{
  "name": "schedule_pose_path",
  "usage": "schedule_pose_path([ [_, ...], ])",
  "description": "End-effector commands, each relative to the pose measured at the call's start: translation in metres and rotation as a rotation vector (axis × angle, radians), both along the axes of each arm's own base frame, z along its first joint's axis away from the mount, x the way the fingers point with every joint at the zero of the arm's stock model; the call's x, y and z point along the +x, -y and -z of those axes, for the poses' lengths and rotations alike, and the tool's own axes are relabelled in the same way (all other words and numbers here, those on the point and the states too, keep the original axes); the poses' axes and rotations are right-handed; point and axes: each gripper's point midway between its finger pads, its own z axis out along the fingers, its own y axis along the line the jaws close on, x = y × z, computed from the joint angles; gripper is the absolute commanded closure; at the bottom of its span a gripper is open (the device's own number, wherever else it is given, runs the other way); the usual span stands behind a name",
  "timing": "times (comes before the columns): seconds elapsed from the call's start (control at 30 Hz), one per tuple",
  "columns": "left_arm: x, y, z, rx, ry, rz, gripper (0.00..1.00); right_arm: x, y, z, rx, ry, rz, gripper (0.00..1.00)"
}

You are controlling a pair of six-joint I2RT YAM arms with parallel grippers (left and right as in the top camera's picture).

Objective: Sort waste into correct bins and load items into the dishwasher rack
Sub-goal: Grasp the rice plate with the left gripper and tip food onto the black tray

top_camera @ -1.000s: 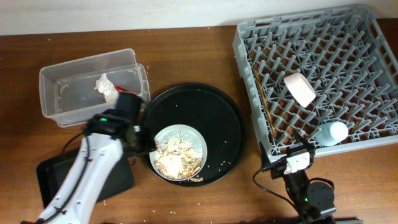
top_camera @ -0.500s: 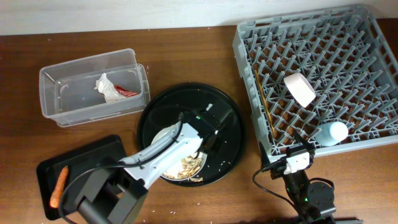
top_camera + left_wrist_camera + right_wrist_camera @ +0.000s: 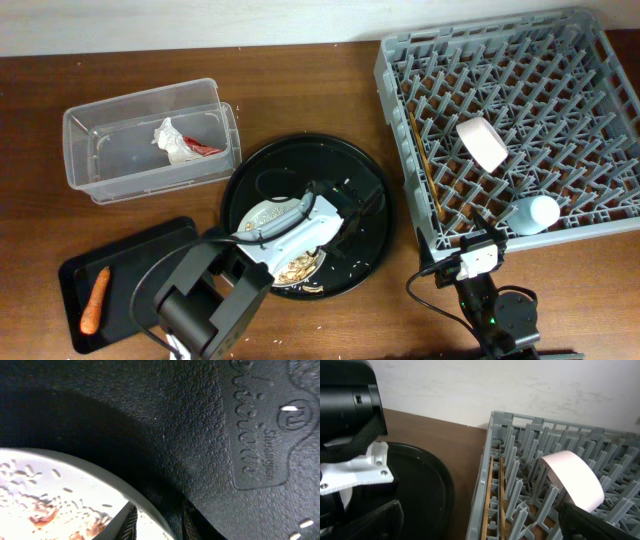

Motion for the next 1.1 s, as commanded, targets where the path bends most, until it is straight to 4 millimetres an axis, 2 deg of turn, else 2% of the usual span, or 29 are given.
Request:
schedule_pose_path([
  [0.0, 0.01, -0.004, 0.0, 0.046, 0.04, 0.031, 0.83, 0.0, -0.002, 0.003, -0.006, -0.002, -0.009, 0.02],
  [0.1, 0.013, -0.001, -0.001, 0.047, 0.049, 0.075, 0.9, 0.0, -0.002, 0.003, -0.006, -0.002, -0.009, 0.02],
  [0.13, 0.016, -0.003, -0.002, 0.056, 0.064, 0.075, 1.0, 0.0, -0.002, 0.003, -0.006, -0.002, -0.01, 0.02],
  [0.27, 0.022, -0.001, -0.011, 0.059, 0.085, 0.057, 1.0, 0.0, -0.002, 0.003, -0.006, -0.002, -0.01, 0.02],
  [0.37, 0.033, 0.011, -0.037, 0.04, 0.105, 0.046, 0.99, 0.0, -0.002, 0.003, -0.006, -0.002, -0.009, 0.02],
  [0.5, 0.042, 0.018, -0.093, 0.044, 0.139, -0.022, 1.0, 0.0, -0.002, 0.003, -0.006, -0.002, -0.009, 0.02],
  [0.57, 0.044, 0.009, -0.113, 0.077, 0.165, -0.093, 1.0, 0.0, -0.002, 0.003, -0.006, -0.002, -0.009, 0.02],
  [0.67, 0.037, -0.005, -0.131, 0.093, 0.165, -0.181, 1.0, 0.0, -0.002, 0.003, -0.006, -0.002, -0.009, 0.02],
  [0.83, 0.022, -0.04, -0.158, 0.152, 0.203, -0.358, 1.0, 0.0, -0.002, 0.003, -0.006, -0.002, -0.01, 0.02],
  [0.97, 0.017, -0.075, -0.193, 0.109, 0.225, -0.455, 1.0, 0.0, -0.002, 0.003, -0.006, -0.002, -0.009, 0.02],
  [1.07, 0.009, -0.103, -0.211, 0.034, 0.208, -0.54, 1.0, 0.0, -0.002, 0.003, -0.006, -0.002, -0.009, 0.01],
])
